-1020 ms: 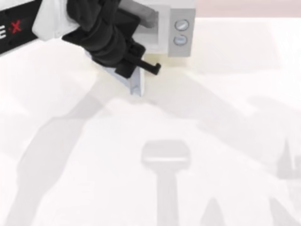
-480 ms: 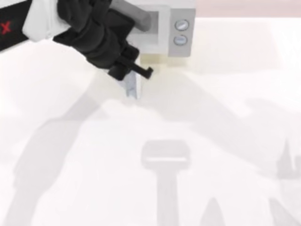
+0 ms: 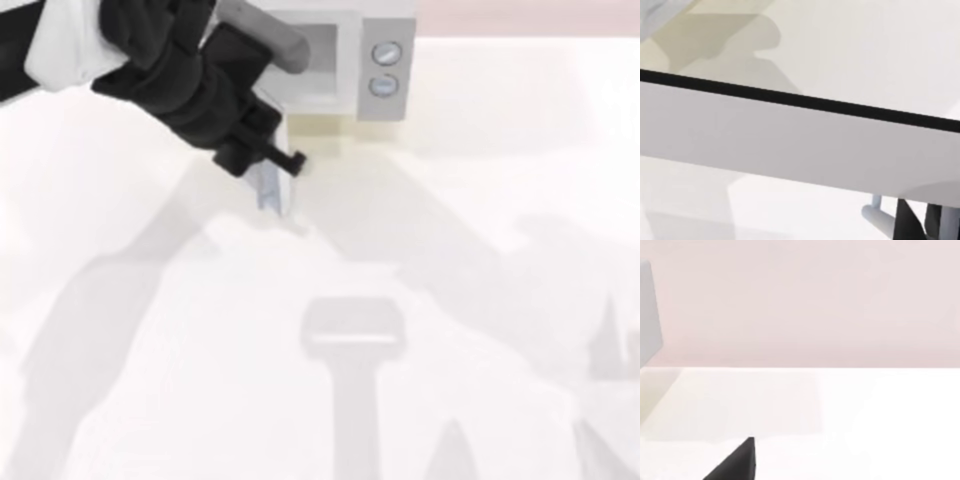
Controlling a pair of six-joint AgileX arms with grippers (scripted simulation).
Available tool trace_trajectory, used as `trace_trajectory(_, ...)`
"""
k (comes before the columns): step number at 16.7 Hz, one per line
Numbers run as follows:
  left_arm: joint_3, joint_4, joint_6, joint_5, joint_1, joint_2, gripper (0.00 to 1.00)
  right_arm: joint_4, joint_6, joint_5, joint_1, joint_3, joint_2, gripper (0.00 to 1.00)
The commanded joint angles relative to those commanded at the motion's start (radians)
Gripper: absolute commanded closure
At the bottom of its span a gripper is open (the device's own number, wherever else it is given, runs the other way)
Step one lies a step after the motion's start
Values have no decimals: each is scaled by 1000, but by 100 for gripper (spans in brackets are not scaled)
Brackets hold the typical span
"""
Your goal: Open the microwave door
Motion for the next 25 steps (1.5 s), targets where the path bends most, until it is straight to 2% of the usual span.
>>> trace_trajectory(21, 0, 0, 0, 0, 0, 0, 100, 0, 0, 0, 0, 0, 0, 0)
trace_trajectory(25, -10, -7, 31, 22, 10, -4, 100, 0, 0, 0, 0, 0, 0, 0)
